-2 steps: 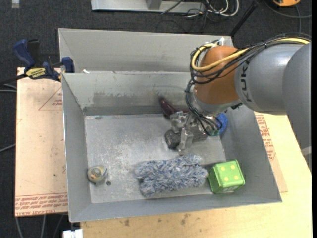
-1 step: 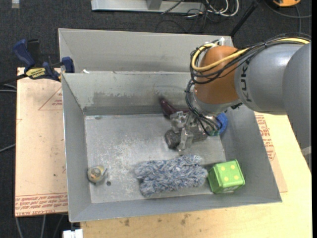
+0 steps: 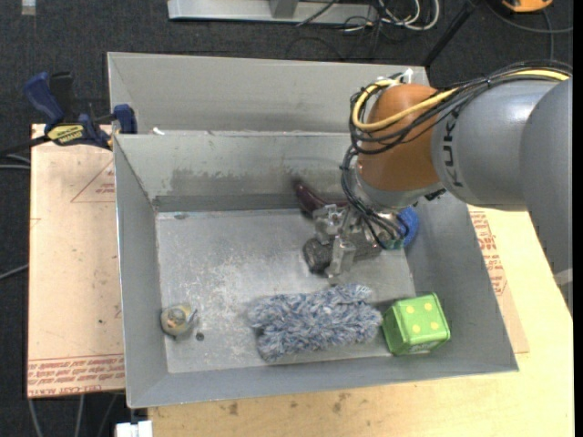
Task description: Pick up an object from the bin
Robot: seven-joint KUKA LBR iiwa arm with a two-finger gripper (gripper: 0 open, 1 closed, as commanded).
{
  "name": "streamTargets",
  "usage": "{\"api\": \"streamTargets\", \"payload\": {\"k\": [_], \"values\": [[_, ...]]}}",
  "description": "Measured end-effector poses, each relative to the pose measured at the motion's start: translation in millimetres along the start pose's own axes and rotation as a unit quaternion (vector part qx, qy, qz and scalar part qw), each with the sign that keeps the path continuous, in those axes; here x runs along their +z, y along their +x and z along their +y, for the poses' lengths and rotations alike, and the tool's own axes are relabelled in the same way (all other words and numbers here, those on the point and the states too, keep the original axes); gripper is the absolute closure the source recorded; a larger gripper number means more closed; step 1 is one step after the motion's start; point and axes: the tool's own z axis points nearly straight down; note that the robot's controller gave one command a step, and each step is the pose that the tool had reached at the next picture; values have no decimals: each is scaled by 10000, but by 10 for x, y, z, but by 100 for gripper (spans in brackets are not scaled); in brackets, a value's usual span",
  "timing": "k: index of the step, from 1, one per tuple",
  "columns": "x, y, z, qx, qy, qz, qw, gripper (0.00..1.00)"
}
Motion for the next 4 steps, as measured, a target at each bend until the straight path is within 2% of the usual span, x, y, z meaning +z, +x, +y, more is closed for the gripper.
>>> {"api": "streamTargets", "payload": {"k": [3,4], "values": [[0,0,0,0,0,0,10000,100],[-21,-255,-374,-89,4,-27,10000,100]]}}
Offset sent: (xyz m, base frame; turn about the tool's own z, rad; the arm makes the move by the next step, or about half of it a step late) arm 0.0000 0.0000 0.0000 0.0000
